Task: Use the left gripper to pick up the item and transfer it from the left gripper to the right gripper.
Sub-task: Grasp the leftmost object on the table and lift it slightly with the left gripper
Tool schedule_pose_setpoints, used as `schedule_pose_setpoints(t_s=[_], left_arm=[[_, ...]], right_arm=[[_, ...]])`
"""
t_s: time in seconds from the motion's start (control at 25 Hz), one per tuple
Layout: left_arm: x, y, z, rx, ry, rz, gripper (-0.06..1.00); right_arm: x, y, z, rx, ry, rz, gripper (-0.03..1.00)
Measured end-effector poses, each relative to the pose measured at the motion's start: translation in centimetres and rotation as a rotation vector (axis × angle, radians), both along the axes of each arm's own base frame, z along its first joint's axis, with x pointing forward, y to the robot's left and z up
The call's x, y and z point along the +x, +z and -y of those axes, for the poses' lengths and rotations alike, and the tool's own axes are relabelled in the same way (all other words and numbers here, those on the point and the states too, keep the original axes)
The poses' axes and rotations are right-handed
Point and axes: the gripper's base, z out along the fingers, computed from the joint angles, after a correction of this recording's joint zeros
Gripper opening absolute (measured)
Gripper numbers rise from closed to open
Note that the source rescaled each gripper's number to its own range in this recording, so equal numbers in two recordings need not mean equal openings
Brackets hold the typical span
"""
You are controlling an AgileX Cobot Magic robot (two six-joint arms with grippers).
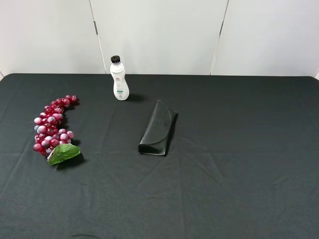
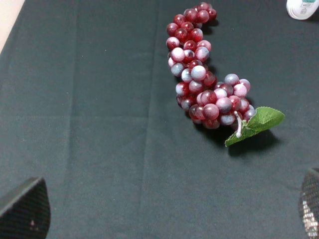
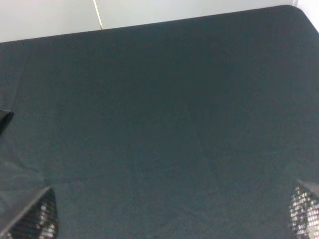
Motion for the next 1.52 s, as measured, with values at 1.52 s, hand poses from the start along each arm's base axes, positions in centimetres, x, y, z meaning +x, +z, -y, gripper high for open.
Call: schedule_pose_setpoints(t_s=[1.52], left_arm=[[0.1,1.0,0.2,-0.015,-0.018,-0.023,1.0]], right_arm=[[0.0,0.0,0.0,0.0,0.0,0.0,1.0]])
